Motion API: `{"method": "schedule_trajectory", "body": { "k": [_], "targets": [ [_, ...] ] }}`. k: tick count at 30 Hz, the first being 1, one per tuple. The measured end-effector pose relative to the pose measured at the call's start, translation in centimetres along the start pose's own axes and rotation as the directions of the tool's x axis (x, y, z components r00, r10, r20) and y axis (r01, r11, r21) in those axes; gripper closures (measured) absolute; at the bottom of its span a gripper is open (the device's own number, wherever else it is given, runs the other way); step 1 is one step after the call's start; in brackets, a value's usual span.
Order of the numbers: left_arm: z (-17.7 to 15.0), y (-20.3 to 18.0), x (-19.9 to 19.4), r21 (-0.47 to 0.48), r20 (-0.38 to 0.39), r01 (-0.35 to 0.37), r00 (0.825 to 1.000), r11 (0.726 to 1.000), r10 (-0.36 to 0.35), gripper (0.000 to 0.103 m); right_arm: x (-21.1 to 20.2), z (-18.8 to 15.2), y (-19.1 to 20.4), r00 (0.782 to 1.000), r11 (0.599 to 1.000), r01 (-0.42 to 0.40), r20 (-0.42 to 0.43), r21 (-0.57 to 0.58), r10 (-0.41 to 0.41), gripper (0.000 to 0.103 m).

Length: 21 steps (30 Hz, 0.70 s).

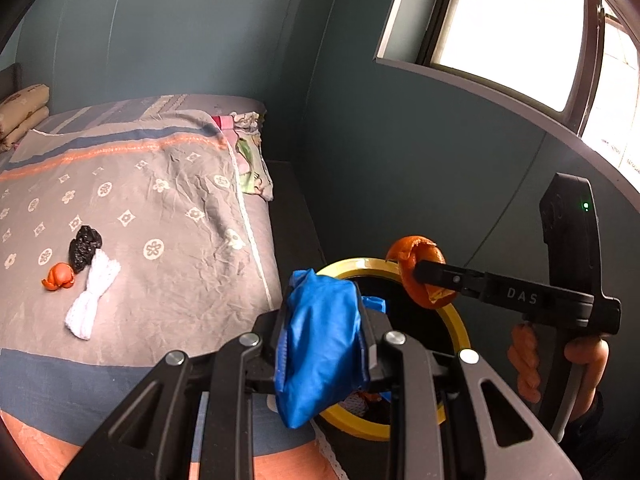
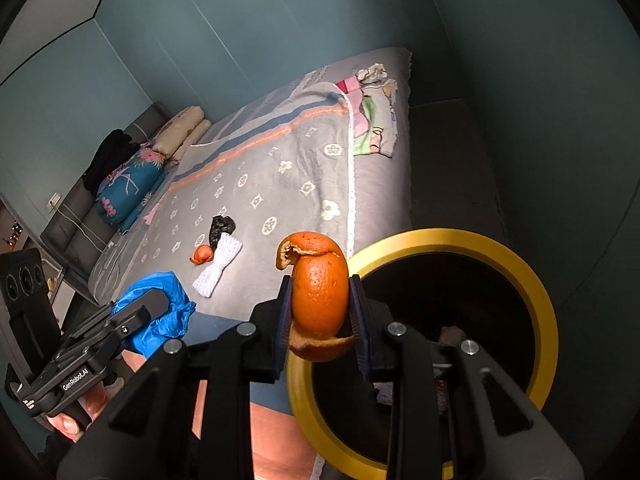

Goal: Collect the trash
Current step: 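Lift the blue glove and orange peel and carry them over the bin, then open both grippers to drop the glove and peel into the bin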

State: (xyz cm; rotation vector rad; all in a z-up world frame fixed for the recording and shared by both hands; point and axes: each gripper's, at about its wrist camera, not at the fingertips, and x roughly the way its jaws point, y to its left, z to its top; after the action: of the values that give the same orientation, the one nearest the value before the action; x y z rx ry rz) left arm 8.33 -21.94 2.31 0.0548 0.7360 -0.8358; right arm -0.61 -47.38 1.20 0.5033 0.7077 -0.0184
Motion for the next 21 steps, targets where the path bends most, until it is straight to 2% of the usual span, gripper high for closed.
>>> {"method": "schedule_trajectory", "body": {
  "k": [10,21],
  "targets": [
    [-0.9,-2.0,3.6,0.035,-0.063,0.02,0.998,0.999,-0.017,0.079,0.4,-0.7,-3.0,0.999,0.998,0.038,-0.004,0.056,-0.037,0.076],
    [-1.6,-3.4,6.3,0.061,-0.104,0.02,0.994,0.998,-0.014,0.075,1.6,-1.6,-5.6,0.996,0.992,0.076,-0.048,0.105,-0.071,0.075]
  ]
}}
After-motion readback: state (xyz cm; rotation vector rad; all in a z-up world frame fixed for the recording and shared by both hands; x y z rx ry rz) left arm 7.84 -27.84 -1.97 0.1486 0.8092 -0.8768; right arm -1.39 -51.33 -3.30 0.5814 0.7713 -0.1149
